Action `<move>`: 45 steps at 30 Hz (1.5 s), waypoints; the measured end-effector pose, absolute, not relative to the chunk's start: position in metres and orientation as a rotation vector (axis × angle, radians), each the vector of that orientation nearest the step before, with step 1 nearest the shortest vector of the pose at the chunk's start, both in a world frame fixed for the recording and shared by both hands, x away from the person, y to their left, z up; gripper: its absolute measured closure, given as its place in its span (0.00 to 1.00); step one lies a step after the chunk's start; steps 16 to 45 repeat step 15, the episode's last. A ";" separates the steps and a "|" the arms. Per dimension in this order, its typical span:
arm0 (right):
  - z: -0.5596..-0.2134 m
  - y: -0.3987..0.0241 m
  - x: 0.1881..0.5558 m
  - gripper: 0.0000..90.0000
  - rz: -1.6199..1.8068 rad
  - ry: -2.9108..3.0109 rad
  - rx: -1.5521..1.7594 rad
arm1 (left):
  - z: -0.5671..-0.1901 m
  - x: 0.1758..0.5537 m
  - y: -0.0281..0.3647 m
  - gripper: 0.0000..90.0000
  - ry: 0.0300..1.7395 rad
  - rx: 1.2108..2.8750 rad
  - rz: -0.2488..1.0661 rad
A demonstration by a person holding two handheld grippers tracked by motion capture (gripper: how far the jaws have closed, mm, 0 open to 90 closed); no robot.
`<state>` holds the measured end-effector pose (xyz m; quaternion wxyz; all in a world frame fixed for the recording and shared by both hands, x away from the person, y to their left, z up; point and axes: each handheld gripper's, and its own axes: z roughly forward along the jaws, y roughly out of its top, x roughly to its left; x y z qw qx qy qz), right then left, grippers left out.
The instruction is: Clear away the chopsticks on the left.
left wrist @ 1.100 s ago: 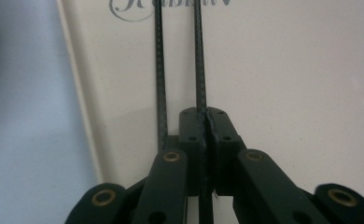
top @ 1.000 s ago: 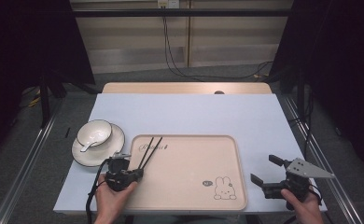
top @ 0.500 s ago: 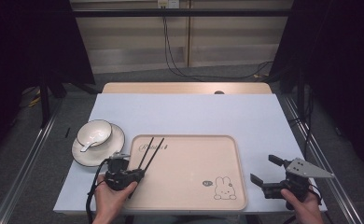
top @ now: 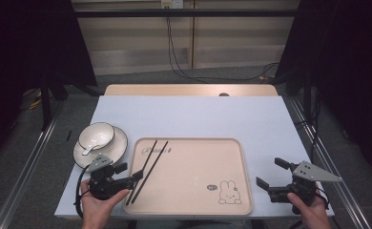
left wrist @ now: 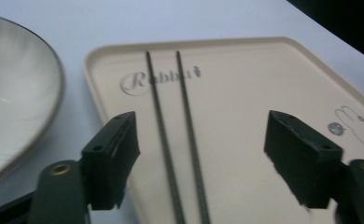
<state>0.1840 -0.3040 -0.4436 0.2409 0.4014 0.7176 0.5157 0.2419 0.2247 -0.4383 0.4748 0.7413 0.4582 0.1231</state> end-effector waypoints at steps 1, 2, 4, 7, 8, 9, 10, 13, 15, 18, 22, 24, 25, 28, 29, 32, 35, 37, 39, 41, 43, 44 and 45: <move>-0.444 -0.304 0.184 0.02 1.412 1.963 1.098 | -0.437 0.239 0.229 0.22 1.093 1.829 0.354; -0.444 -0.304 0.184 0.02 1.411 1.962 1.099 | -0.436 0.237 0.232 0.20 1.077 1.832 0.379; -0.444 -0.304 0.184 0.02 1.409 1.960 1.101 | -0.435 0.233 0.240 0.16 1.056 1.816 0.404; -0.444 -0.304 0.184 0.02 1.408 1.957 1.102 | -0.437 0.227 0.253 0.08 1.053 1.773 0.394; -0.444 -0.304 0.184 0.02 1.409 1.957 1.102 | -0.439 0.225 0.257 0.06 1.056 1.771 0.393; -0.444 -0.305 0.185 0.02 1.407 1.958 1.102 | -0.440 0.223 0.261 0.04 1.046 1.776 0.392; -0.444 -0.305 0.185 0.02 1.407 1.958 1.100 | -0.441 0.222 0.263 0.03 1.035 1.770 0.385; -0.443 -0.304 0.184 0.02 1.405 1.958 1.101 | -0.438 0.221 0.270 0.03 1.012 1.743 0.383; -0.443 -0.304 0.184 0.02 1.405 1.958 1.099 | -0.438 0.221 0.272 0.03 1.017 1.721 0.389; -0.443 -0.304 0.184 0.02 1.405 1.958 1.099 | -0.438 0.221 0.272 0.03 1.017 1.721 0.389; -0.443 -0.304 0.184 0.02 1.405 1.958 1.099 | -0.438 0.221 0.272 0.03 1.017 1.721 0.389; -0.443 -0.304 0.184 0.02 1.405 1.958 1.099 | -0.438 0.221 0.272 0.03 1.017 1.721 0.389; -0.443 -0.304 0.184 0.02 1.405 1.958 1.099 | -0.438 0.221 0.272 0.03 1.017 1.721 0.389; -0.443 -0.304 0.184 0.02 1.405 1.958 1.099 | -0.438 0.221 0.272 0.03 1.017 1.721 0.389; -0.443 -0.304 0.184 0.02 1.405 1.958 1.099 | -0.438 0.221 0.272 0.03 1.017 1.721 0.389; -0.443 -0.304 0.184 0.02 1.405 1.958 1.099 | -0.438 0.221 0.272 0.03 1.017 1.721 0.389; -0.443 -0.304 0.184 0.02 1.405 1.958 1.099 | -0.438 0.221 0.272 0.03 1.017 1.721 0.389; -0.443 -0.304 0.184 0.02 1.405 1.958 1.099 | -0.438 0.221 0.272 0.03 1.017 1.721 0.389; -0.443 -0.304 0.184 0.02 1.405 1.958 1.099 | -0.438 0.221 0.272 0.03 1.017 1.721 0.389; -0.443 -0.304 0.184 0.02 1.405 1.958 1.099 | -0.438 0.221 0.272 0.03 1.017 1.721 0.389; -0.443 -0.304 0.184 0.02 1.405 1.958 1.099 | -0.438 0.221 0.272 0.03 1.017 1.721 0.389; -0.443 -0.304 0.184 0.02 1.405 1.958 1.099 | -0.438 0.221 0.272 0.03 1.017 1.721 0.389; -0.443 -0.304 0.184 0.02 1.405 1.958 1.099 | -0.438 0.221 0.272 0.03 1.017 1.721 0.389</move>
